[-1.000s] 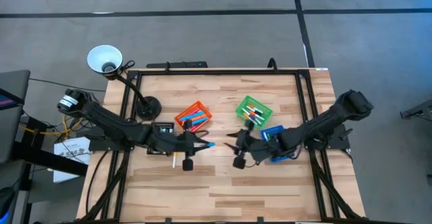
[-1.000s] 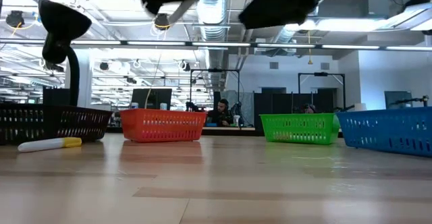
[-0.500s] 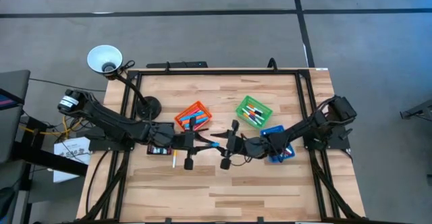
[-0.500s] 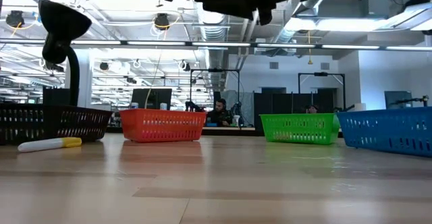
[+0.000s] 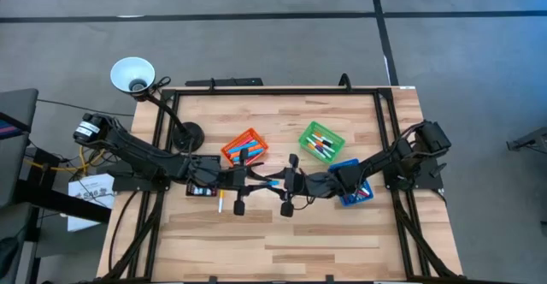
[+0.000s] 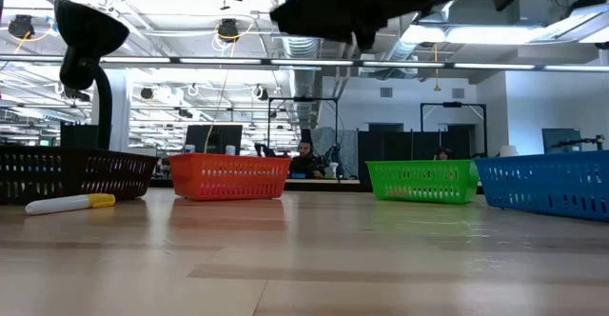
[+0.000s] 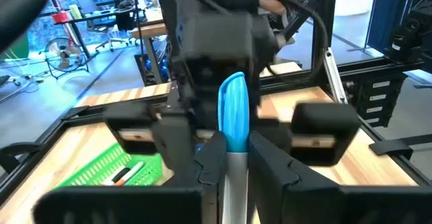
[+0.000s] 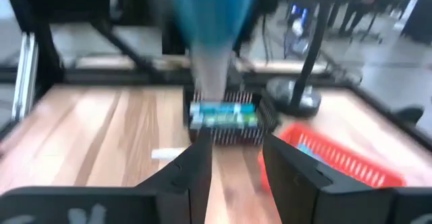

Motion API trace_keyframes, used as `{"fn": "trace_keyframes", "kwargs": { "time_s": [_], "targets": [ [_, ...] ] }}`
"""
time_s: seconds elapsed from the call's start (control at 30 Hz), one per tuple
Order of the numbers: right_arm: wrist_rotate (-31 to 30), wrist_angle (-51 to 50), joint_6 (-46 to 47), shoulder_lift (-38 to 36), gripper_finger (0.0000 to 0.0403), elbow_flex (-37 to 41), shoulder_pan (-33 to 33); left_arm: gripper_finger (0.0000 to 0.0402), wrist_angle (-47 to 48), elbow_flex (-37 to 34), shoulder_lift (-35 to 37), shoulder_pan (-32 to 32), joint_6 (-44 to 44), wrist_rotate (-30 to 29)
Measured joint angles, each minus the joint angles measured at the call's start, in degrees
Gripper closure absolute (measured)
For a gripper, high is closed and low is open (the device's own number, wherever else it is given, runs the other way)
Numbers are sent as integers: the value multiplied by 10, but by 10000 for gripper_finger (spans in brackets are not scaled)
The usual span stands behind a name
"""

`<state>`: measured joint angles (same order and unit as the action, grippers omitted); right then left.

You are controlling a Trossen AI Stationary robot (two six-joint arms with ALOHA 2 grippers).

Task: Pick & Place Markers
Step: Put the light blue pen into the green bin

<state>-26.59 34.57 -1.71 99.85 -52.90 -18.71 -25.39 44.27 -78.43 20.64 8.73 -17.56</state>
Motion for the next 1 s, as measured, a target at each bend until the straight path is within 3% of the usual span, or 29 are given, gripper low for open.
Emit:
{"fn": "trace_keyframes", "kwargs": {
  "time_s": [0.13,0.37,0.53,0.7,1.0],
  "targets": [
    [14,-32,21,0,264,0,5,359,0,0,0,2,0,0],
    [42,44,13,0,212,0,3,355,0,0,0,1,0,-5],
    [43,55,13,0,201,0,5,356,-1,0,0,1,0,-5],
    [43,63,13,0,226,0,4,354,-2,0,0,1,0,-4],
    [43,67,13,0,321,0,4,344,-1,0,-1,1,0,-5]
  ]
}}
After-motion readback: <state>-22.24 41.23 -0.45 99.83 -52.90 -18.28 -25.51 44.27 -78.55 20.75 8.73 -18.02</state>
